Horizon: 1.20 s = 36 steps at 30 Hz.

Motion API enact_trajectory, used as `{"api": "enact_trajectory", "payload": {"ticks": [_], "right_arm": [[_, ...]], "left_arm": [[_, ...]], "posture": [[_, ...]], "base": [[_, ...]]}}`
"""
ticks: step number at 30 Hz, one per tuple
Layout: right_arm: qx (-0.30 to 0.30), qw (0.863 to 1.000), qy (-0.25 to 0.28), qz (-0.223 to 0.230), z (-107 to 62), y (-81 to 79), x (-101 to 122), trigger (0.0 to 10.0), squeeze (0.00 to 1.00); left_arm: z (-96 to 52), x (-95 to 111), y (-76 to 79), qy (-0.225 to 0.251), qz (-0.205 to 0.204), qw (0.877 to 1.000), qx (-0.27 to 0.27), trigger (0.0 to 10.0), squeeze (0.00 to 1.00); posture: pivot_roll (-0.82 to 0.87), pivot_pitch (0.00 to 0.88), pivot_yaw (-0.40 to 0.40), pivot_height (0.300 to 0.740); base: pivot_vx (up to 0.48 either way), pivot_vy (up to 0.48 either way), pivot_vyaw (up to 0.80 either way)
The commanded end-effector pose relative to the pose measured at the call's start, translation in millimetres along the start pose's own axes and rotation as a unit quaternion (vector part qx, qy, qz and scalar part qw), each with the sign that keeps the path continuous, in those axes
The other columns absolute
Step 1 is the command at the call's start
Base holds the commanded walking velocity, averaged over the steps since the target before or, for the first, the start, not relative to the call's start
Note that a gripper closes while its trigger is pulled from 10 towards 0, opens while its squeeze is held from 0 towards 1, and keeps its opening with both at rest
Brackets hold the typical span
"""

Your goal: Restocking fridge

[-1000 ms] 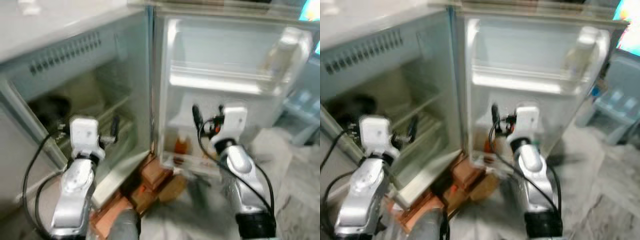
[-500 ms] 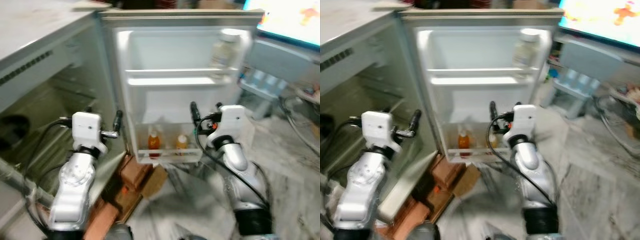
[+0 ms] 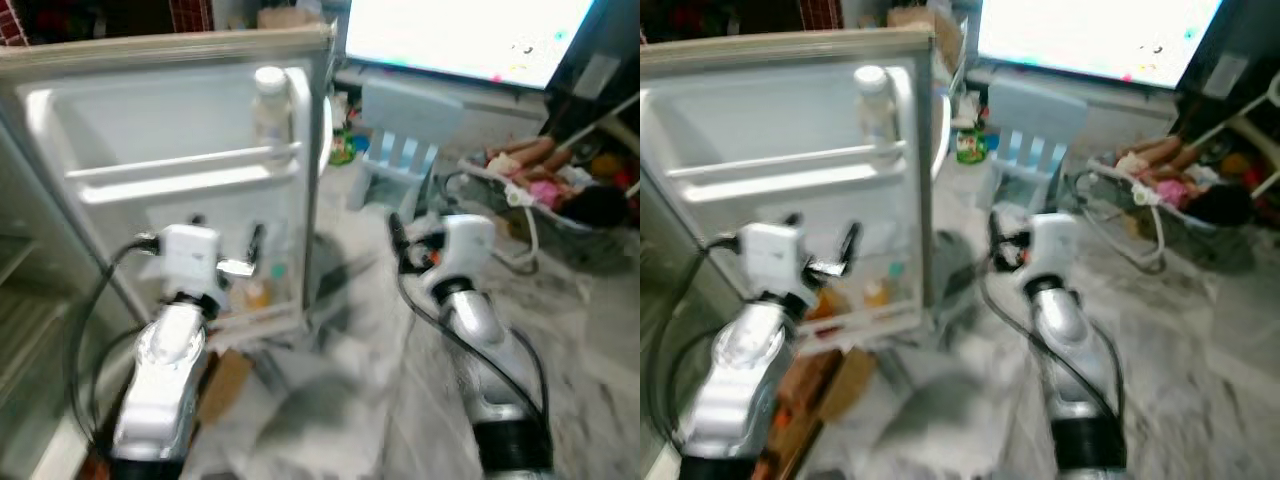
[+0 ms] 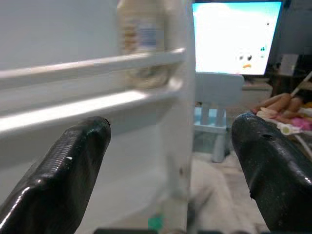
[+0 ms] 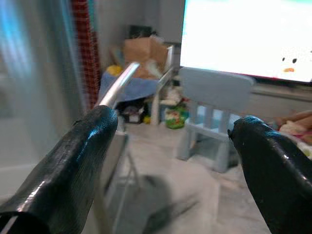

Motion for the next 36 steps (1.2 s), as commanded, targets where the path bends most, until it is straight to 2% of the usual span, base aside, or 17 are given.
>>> {"api": "enact_trajectory", "payload": {"ticks": [1,6,20,27,30,36], "right_arm": [[0.023,0.999,0.027,0.008,4.4,-15.7,15.9,10.0,0.0],[0.052,0.997,0.051,-0.003,3.5,-24.1,24.8,10.0,0.0],[0.075,0.995,0.068,0.006,8.6,-26.7,31.5,10.0,0.0],[0.093,0.993,0.074,0.012,8.1,-32.4,33.8,10.0,0.0],[0.096,0.992,0.073,0.022,7.5,-33.8,33.1,10.0,0.0],[0.111,0.991,0.067,0.024,4.3,-37.5,29.0,10.0,0.0]], "left_arm": [[-1.0,4.2,-14.9,0.001,0.017,1.0,0.023,10.0,0.0],[0.2,4.0,-13.9,0.001,0.018,1.0,0.023,10.0,0.0],[1.1,-1.6,-13.0,-0.008,0.025,0.999,0.029,10.0,0.0],[-0.6,-8.7,-12.0,-0.021,0.027,0.999,0.034,10.0,0.0],[-3.9,-15.5,-10.7,-0.034,-0.005,0.999,0.036,10.0,0.0],[-13.2,-24.5,-7.4,-0.051,0.01,0.998,0.035,10.0,0.0]], "posture": [[0.13,0.0,-0.04,0.74],[0.13,0.0,-0.04,0.74],[0.14,0.0,-0.042,0.74],[0.14,0.0,-0.044,0.74],[0.14,0.0,-0.046,0.74],[0.14,0.0,-0.049,0.74]], "base": [[0.446,0.0,0.0],[0.447,0.0,0.43],[0.441,0.0,0.7],[0.369,-0.3,0.68],[0.0,-0.109,0.19],[0.0,0.0,0.0]]}}
Point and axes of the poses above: a point about 5 cm out from each wrist's last joint towards the gripper, its own z axis pointing out of the wrist towards the gripper, its own x axis along the axis of the wrist's last joint, y = z × x, the point moved 5 cm from there along z, pointing out of the wrist towards the gripper, and after that the axes turned 15 degrees about -z, right-handed, at the moved point
